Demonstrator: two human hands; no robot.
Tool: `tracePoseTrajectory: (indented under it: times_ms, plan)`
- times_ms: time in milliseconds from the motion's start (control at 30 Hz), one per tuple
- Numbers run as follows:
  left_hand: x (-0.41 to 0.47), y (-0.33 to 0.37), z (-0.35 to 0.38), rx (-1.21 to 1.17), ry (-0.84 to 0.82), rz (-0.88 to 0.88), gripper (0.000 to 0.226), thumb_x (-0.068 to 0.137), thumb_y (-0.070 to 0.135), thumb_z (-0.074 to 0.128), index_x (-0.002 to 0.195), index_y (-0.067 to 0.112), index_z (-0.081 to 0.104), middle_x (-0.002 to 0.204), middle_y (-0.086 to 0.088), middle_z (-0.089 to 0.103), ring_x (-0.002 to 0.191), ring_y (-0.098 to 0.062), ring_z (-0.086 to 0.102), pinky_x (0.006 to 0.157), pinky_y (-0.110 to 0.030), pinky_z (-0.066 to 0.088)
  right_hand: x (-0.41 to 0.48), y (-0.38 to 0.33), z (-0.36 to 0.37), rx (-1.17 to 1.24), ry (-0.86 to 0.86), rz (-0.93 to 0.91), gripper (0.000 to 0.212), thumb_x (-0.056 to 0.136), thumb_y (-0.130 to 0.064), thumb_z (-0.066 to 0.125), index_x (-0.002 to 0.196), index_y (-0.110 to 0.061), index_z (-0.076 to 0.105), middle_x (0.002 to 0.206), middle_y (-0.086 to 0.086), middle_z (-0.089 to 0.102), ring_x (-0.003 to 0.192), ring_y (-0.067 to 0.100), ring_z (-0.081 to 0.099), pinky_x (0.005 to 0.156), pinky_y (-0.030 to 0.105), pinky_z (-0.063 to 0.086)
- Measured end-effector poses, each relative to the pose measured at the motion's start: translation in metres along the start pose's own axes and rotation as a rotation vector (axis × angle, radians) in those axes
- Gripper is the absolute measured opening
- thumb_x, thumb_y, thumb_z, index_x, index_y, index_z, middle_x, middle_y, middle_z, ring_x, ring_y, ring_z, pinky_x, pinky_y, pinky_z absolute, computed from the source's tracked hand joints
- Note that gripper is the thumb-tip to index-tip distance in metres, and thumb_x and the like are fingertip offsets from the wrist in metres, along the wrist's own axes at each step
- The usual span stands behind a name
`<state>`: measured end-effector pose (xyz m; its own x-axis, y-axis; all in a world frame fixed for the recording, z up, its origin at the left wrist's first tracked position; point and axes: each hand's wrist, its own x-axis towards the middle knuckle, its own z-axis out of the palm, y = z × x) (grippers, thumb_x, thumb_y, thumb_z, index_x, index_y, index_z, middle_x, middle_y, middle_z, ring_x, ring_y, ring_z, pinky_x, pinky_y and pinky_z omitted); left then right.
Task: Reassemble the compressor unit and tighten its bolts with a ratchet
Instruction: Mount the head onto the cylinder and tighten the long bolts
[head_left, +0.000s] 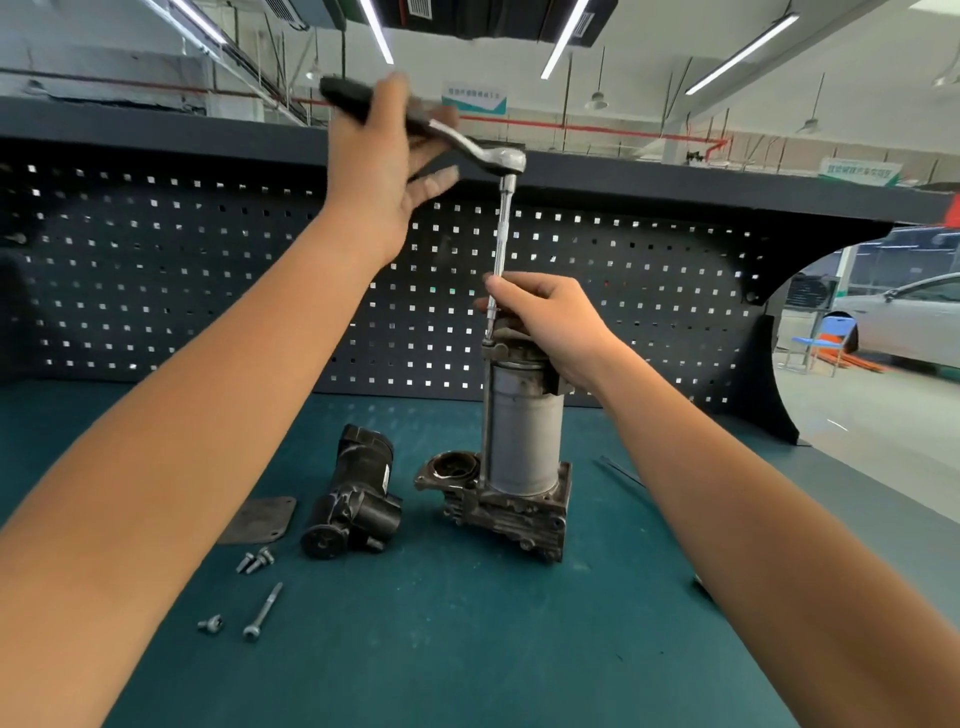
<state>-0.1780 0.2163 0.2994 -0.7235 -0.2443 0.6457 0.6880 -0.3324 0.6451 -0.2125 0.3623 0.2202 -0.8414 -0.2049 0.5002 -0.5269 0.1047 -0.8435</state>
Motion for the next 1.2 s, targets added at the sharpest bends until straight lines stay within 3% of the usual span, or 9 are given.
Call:
tracePoseTrajectory:
  times_ms: [67, 200, 333, 467, 633, 767, 867, 1033, 1200]
  plan:
    - [0.015, -0.006, -0.005, -0.241, 0.101, -0.211, 0.022, 0.097, 0.027, 0.039, 0.095, 0.009, 0.050, 0.081, -0.006, 0.068, 0.083, -0.019, 0.068, 0.080, -0.037, 0.052, 0.001, -0.002, 0.001, -0.036, -0.060, 0.014, 0.016, 0.095, -0.021, 0.051, 0.094, -0.018, 0.067, 0.099, 0.000, 0.069, 0.072, 0.006, 0.056, 0.085, 0.037, 0.053]
    - [0.020, -0.011, -0.003, -0.354, 0.174, -0.281, 0.034, 0.099, 0.033, 0.036, 0.091, 0.006, 0.056, 0.074, -0.005, 0.065, 0.077, -0.017, 0.064, 0.089, -0.036, 0.048, -0.002, -0.006, 0.003, 0.019, -0.070, 0.029, 0.018, 0.095, -0.016, 0.052, 0.083, -0.015, 0.066, 0.073, -0.003, 0.071, 0.056, 0.010, 0.057, 0.058, 0.027, 0.055]
    - [-0.011, -0.005, 0.012, 0.018, -0.054, 0.148, 0.004, 0.093, 0.021, 0.051, 0.090, 0.018, 0.052, 0.082, 0.006, 0.064, 0.085, -0.007, 0.064, 0.073, -0.028, 0.048, -0.002, -0.005, 0.005, -0.002, 0.021, 0.020, 0.013, 0.090, -0.018, 0.060, 0.080, -0.016, 0.067, 0.074, 0.002, 0.070, 0.057, 0.015, 0.058, 0.063, 0.035, 0.057]
    - [-0.031, -0.005, 0.022, 0.465, -0.279, 0.616, 0.009, 0.090, 0.016, 0.056, 0.084, 0.010, 0.057, 0.079, 0.007, 0.060, 0.075, 0.003, 0.058, 0.070, -0.018, 0.048, -0.002, -0.004, 0.005, 0.007, 0.025, 0.001, 0.011, 0.085, -0.021, 0.067, 0.076, -0.015, 0.067, 0.069, 0.001, 0.071, 0.053, 0.011, 0.061, 0.054, 0.030, 0.058]
    - [0.001, -0.004, 0.006, -0.215, 0.018, -0.120, 0.018, 0.097, 0.023, 0.038, 0.089, 0.011, 0.049, 0.071, 0.000, 0.068, 0.077, -0.016, 0.069, 0.074, -0.032, 0.048, -0.001, -0.002, 0.002, -0.087, -0.081, -0.034, 0.018, 0.093, -0.028, 0.055, 0.079, -0.028, 0.066, 0.099, 0.000, 0.072, 0.075, 0.020, 0.065, 0.068, 0.029, 0.055]
    - [0.014, -0.009, -0.001, -0.390, 0.080, -0.271, 0.027, 0.099, 0.029, 0.035, 0.097, 0.008, 0.051, 0.062, -0.001, 0.067, 0.067, -0.015, 0.067, 0.073, -0.034, 0.048, -0.002, -0.003, 0.006, -0.153, -0.088, -0.063, 0.019, 0.094, -0.027, 0.052, 0.082, -0.025, 0.066, 0.069, -0.014, 0.071, 0.072, 0.022, 0.046, 0.066, 0.031, 0.044]
    - [-0.004, -0.009, 0.002, -0.218, -0.064, -0.099, 0.012, 0.096, 0.024, 0.042, 0.095, 0.014, 0.048, 0.082, -0.001, 0.069, 0.085, -0.017, 0.069, 0.080, -0.037, 0.046, -0.003, -0.004, 0.008, -0.084, -0.010, -0.025, 0.021, 0.093, -0.025, 0.056, 0.078, -0.015, 0.066, 0.060, -0.008, 0.069, 0.054, 0.013, 0.051, 0.045, 0.018, 0.046]
    - [-0.022, -0.001, 0.006, 0.472, -0.247, 0.630, 0.011, 0.091, 0.016, 0.052, 0.080, 0.020, 0.053, 0.080, 0.000, 0.063, 0.079, -0.011, 0.061, 0.067, -0.017, 0.047, -0.002, -0.005, 0.010, -0.074, 0.013, 0.001, 0.020, 0.090, -0.028, 0.060, 0.079, -0.014, 0.066, 0.063, -0.005, 0.069, 0.060, 0.011, 0.057, 0.047, 0.019, 0.051]
    - [0.006, -0.005, -0.007, -0.078, 0.043, -0.074, 0.015, 0.096, 0.021, 0.044, 0.094, 0.009, 0.052, 0.082, -0.004, 0.068, 0.080, -0.018, 0.068, 0.073, -0.028, 0.051, -0.002, -0.003, 0.003, -0.052, -0.044, 0.014, 0.017, 0.093, -0.025, 0.055, 0.088, -0.017, 0.069, 0.100, 0.011, 0.071, 0.064, 0.013, 0.052, 0.061, 0.025, 0.055]
